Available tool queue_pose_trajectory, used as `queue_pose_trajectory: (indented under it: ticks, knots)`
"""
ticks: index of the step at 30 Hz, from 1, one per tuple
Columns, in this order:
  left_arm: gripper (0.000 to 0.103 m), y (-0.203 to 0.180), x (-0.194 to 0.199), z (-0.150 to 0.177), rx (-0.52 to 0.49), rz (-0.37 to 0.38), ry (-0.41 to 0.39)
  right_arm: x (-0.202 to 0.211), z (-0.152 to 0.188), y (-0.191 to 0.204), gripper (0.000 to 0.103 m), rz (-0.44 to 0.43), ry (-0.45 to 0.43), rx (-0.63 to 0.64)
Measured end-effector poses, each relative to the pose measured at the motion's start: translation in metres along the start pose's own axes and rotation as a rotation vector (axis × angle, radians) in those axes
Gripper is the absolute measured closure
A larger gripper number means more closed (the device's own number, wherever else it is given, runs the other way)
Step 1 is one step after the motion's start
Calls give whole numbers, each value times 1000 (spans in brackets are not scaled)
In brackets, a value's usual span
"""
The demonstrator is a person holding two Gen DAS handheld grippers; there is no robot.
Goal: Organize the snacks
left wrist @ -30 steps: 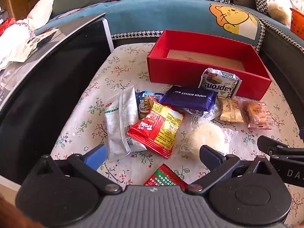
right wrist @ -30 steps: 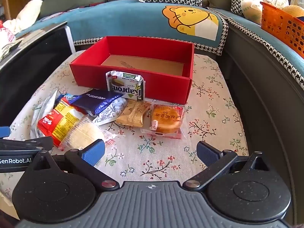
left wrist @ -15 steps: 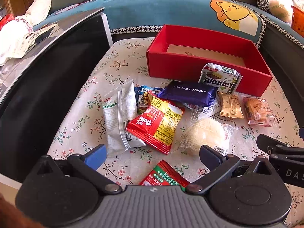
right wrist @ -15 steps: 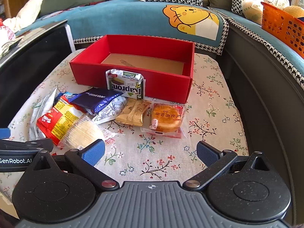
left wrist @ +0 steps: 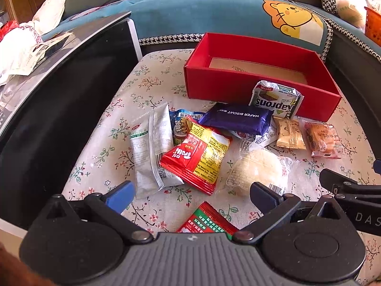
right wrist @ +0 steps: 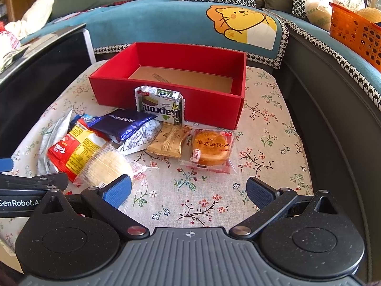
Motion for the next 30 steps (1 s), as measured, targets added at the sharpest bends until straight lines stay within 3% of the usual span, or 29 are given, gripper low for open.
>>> queue_pose_trajectory:
  ticks: [30]
  knots:
    - [0,22,-6,0,51,-25,18,-12,-10,21,0,-52,34,45]
Point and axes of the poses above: each gripper's, at about its wrist camera, not at the fingertips, and x roughly against the way its jaws point, y to its left, z to its underside, the point moved 5 cm from there along -x, roughly the way its jaws point, and after that the axes turned 5 degrees about -z, right-handed, at the moved point
